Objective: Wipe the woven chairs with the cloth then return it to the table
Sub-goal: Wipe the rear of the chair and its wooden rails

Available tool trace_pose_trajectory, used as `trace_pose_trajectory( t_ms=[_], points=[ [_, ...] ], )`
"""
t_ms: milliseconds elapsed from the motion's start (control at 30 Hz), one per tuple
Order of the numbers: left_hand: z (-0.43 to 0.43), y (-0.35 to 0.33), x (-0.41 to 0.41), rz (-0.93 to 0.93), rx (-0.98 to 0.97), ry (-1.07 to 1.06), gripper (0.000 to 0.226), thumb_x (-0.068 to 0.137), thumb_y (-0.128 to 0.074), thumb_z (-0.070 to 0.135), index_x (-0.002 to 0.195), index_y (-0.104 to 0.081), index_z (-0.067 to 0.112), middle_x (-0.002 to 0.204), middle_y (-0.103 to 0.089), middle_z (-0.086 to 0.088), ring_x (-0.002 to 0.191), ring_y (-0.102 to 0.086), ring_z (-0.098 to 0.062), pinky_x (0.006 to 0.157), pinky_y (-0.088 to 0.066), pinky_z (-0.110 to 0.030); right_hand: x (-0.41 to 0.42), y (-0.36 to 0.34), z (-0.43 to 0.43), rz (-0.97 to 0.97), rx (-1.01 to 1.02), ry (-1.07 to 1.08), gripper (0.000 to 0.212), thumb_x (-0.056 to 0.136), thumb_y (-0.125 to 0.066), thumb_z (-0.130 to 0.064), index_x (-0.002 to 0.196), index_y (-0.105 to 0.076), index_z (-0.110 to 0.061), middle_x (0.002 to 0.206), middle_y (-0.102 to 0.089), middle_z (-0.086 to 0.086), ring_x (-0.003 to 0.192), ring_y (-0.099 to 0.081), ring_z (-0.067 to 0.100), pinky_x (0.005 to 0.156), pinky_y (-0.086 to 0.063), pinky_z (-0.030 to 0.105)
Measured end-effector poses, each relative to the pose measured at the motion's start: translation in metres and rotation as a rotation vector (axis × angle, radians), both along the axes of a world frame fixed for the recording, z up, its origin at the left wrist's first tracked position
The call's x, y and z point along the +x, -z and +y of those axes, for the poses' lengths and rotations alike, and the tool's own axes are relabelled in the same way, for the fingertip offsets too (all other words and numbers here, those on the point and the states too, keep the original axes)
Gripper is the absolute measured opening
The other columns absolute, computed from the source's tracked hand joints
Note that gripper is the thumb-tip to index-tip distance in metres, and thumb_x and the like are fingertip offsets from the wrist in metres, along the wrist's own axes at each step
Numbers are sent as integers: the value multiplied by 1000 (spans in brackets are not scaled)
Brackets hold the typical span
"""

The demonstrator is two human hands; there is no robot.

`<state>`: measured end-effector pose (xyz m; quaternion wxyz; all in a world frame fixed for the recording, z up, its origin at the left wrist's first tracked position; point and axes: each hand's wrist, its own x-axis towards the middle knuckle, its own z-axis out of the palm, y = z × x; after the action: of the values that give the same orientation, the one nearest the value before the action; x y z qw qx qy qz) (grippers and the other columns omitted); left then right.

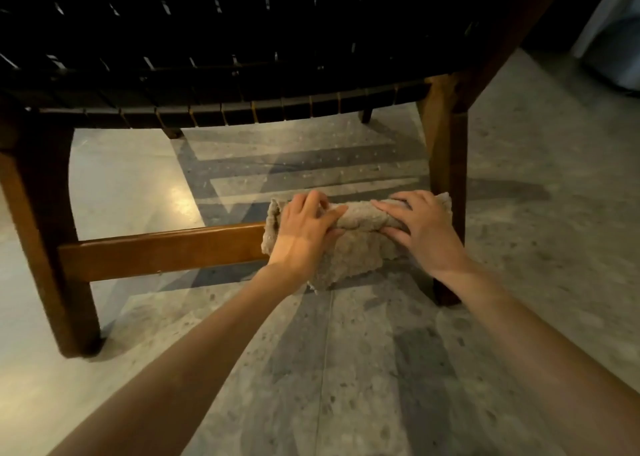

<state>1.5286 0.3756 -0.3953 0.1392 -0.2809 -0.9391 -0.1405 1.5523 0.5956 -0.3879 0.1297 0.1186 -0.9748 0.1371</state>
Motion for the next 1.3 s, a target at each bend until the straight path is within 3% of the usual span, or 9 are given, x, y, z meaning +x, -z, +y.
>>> trace_pose_trajectory(
  t_ms=[200, 333, 400, 600, 700, 833, 933, 1100, 1300],
  points=[
    [-7, -17, 17, 37, 82, -138, 27, 98, -46, 29, 120, -61, 31, 110, -59, 2, 101, -54, -16, 84, -39, -25, 30, -8, -30, 110, 194, 301, 35, 89, -61, -36, 124, -58, -42, 88, -36, -3, 90, -42, 22, 72, -23, 33],
    [-13, -4, 62, 26, 212, -150, 25, 97, -50, 27, 119, -61, 29, 94, -69, 3, 74, -65, -13, 57, -53, -30, 68, 6, -37, 215, -177, 230, 36, 77, -77, -19, 112, -70, -25, 83, -70, 0, 70, -64, 18, 62, -47, 30],
    [-9, 10, 80, -30, 225, -232, 28, 95, -53, 25, 122, -60, 29, 72, -63, 8, 50, -51, -4, 38, -34, -16, 81, 14, -47, 139, -293, 301, 38, 80, -74, -18, 117, -68, -24, 101, -72, -2, 80, -68, 14, 65, -58, 33],
    [11, 46, 102, -530, 829, -305, 40, 94, -56, 29, 133, -51, 29, 114, -59, 20, 93, -54, 18, 80, -45, -4, 93, 47, -59, 8, -540, 435, 36, 88, -65, -11, 123, -64, -18, 80, -69, -7, 60, -60, -1, 55, -48, 11],
    [25, 46, 96, -767, 1268, -466, 33, 92, -59, 19, 125, -59, 19, 114, -65, 6, 98, -63, 0, 85, -52, -16, 81, 54, -64, -151, -1005, 529, 35, 89, -64, -8, 122, -63, -17, 106, -66, -10, 80, -58, -14, 69, -45, 1],
    [36, 37, 75, -929, 1775, -688, 13, 87, -63, 3, 98, -58, 11, 100, -64, -9, 94, -64, -16, 90, -54, -32, 60, 46, -72, -302, -1751, 707, 21, 83, -70, -6, 102, -66, -14, 103, -69, 1, 99, -64, 9, 82, -51, 18],
    [33, 37, 61, -1084, 2053, -783, 39, 85, -63, -2, 119, -46, 5, 113, -61, -18, 102, -63, -25, 85, -54, -32, 43, 37, -64, -387, -2186, 802, 35, 81, -67, 6, 113, -58, -3, 106, -64, 13, 109, -60, 23, 91, -49, 31],
    [30, 43, 52, -1377, 2181, -619, 51, 87, -59, -4, 135, -44, 6, 122, -59, -24, 102, -64, -28, 62, -59, -32, 29, 34, -44, -469, -2395, 838, 41, 86, -60, 5, 124, -55, -8, 121, -58, 14, 109, -57, 23, 89, -47, 35],
    [39, 39, 44, -1447, 2156, -524, 56, 92, -49, -6, 140, -31, 16, 125, -55, -26, 102, -63, -32, 80, -54, -42, 19, 31, -22, -366, -2322, 898, 33, 96, -50, -5, 129, -51, -9, 133, -53, 13, 126, -47, 25, 105, -38, 36]
  ],
)
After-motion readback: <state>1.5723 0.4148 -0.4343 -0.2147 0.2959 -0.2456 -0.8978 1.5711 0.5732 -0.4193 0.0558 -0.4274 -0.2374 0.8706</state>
